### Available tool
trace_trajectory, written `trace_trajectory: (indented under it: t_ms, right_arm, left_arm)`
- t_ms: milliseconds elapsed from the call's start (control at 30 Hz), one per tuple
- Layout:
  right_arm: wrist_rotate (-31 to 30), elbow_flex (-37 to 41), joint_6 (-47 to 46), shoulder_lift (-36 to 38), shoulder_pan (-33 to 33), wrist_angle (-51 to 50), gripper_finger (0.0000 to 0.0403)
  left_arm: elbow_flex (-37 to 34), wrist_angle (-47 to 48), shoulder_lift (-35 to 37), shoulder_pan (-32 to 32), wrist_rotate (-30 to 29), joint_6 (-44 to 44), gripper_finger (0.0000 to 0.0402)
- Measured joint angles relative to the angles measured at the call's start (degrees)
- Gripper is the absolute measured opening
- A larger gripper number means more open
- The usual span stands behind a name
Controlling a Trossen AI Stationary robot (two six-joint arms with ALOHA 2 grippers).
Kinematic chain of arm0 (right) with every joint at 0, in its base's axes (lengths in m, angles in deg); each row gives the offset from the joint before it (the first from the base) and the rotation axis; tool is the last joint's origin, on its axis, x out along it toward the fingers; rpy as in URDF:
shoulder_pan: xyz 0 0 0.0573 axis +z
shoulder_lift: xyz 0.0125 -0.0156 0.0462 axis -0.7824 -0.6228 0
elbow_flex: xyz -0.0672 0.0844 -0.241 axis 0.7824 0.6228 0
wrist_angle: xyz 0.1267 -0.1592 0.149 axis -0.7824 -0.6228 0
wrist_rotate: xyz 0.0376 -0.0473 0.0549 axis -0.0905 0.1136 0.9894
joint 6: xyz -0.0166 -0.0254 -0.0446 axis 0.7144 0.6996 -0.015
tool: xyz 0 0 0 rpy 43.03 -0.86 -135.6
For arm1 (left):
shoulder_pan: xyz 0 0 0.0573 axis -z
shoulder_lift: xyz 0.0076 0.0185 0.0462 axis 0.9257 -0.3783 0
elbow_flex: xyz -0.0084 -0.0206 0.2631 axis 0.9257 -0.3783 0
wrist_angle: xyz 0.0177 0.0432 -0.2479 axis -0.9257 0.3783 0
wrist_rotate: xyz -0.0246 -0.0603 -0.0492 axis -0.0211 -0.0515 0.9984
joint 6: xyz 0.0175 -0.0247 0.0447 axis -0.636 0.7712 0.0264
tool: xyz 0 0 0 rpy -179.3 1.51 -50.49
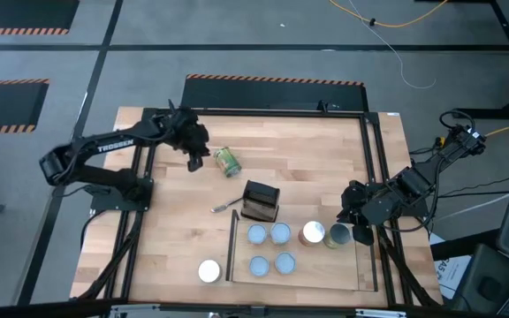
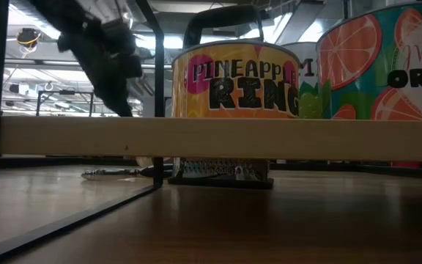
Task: Pick and place cans onto a shelf
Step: Put the canned oranges on the shelf
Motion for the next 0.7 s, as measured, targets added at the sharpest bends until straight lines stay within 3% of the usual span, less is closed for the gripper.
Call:
trace_trajectory:
  t_ms: [267, 700]
  right_arm:
    - [-4.10, 0.00, 0.04, 0.00, 0.00, -0.01, 0.0061]
    - [-4.81, -0.02, 2.05, 0.00, 0.00, -0.01, 0.0061]
  left_arm:
    - [-7.69, -15.65, 0.00, -8.45, 12.62, 0.85, 0.0063]
    - [-10.49, -20.13, -5.78, -10.64, 14.85, 3.36, 0.0063]
